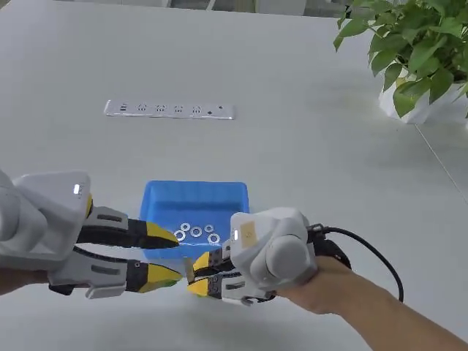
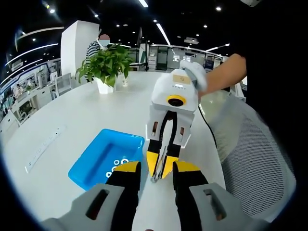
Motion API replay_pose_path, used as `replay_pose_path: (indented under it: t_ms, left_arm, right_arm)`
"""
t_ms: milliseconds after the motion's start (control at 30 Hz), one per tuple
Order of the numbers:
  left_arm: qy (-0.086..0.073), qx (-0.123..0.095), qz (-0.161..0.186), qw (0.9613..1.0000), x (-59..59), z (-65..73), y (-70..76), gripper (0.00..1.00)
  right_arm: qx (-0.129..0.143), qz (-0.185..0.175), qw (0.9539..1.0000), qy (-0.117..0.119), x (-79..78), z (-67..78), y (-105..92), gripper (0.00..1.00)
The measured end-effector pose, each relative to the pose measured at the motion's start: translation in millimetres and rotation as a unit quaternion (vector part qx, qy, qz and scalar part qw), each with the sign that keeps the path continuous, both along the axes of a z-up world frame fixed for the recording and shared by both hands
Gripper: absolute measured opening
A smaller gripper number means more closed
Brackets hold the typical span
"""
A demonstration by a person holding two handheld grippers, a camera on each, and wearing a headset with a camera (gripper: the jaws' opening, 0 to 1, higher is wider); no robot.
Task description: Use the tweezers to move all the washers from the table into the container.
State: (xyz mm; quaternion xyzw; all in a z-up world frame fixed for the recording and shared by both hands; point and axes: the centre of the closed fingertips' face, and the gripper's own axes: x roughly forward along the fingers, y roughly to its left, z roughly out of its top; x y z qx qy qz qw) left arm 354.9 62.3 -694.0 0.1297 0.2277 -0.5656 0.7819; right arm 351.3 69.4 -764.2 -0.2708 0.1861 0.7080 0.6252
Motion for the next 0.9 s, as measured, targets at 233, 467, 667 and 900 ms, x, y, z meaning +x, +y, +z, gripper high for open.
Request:
replay_pose_path:
  t_ms: [233, 467, 667, 900]
  left_arm:
    - [0.002, -0.009, 0.032, 0.9994, -7.0, 1.9, 10.7, 0.51]
    - [0.003, -0.018, 0.065, 0.9977, -12.1, 3.3, 19.8, 0.59]
    - [-0.002, -0.019, 0.088, 0.9960, -18.4, 1.8, 26.4, 0.68]
    - [0.004, -0.020, 0.123, 0.9921, -20.2, 0.2, 36.2, 0.79]
  right_arm:
    - [-0.001, 0.006, 1.0000, -0.003, -3.9, 7.7, -3.0, 0.08]
    - [0.000, 0.007, 1.0000, -0.005, -3.8, 19.3, -6.0, 0.08]
    - [0.005, 0.006, 0.9999, -0.007, -1.1, 30.4, -6.5, 0.08]
    - [0.018, -0.002, 0.9998, -0.008, 7.8, 46.3, -7.6, 0.08]
